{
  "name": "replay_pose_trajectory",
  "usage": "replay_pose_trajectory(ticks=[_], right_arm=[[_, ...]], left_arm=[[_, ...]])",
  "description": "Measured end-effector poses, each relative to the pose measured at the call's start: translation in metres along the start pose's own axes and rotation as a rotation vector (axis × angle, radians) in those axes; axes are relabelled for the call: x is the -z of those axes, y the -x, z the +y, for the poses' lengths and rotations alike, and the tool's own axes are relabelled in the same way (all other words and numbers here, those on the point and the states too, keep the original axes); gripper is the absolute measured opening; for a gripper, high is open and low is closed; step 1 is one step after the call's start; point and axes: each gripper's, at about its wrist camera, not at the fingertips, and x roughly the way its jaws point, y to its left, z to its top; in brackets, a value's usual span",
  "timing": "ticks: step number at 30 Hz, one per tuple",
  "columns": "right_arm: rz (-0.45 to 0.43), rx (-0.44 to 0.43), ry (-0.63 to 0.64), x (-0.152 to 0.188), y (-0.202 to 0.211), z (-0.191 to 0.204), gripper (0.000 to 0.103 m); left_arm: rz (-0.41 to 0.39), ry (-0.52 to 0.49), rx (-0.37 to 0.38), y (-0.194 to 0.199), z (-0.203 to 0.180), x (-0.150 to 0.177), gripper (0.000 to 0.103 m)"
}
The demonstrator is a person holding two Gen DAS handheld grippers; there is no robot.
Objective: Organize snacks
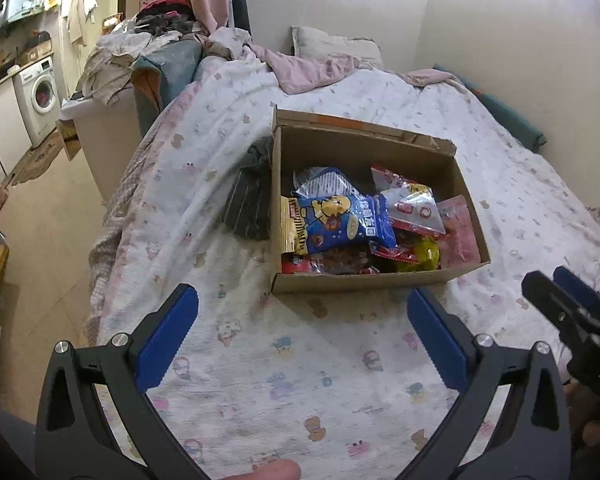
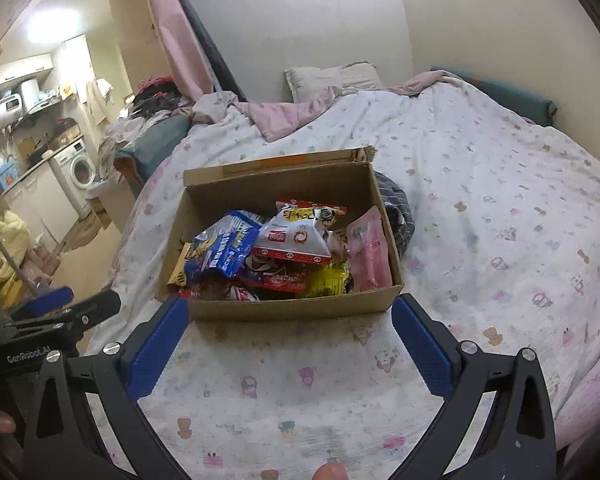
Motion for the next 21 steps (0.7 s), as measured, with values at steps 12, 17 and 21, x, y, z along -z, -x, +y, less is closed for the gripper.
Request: replay_pose_trajectory(ticks=[12,17,21], right_arm=[[0.005,0.022,-0.004,0.002,-0.003,-0.002,0.103],[0.004,0.023,0.002,0.003,-0.004,0.0,0.103],[0.011,0.023,0.003,0.005,-0.005,0.001,0.103]], left_arm=[[-0.018,-0.062,-0.011,0.004,-0.015,0.002,0.103],[-0.025,-0.061,-0.011,0.006,-0.015,0.001,0.103],[-0.031,-0.058,-0.016,0.009,-0.013,0.0,0.103]])
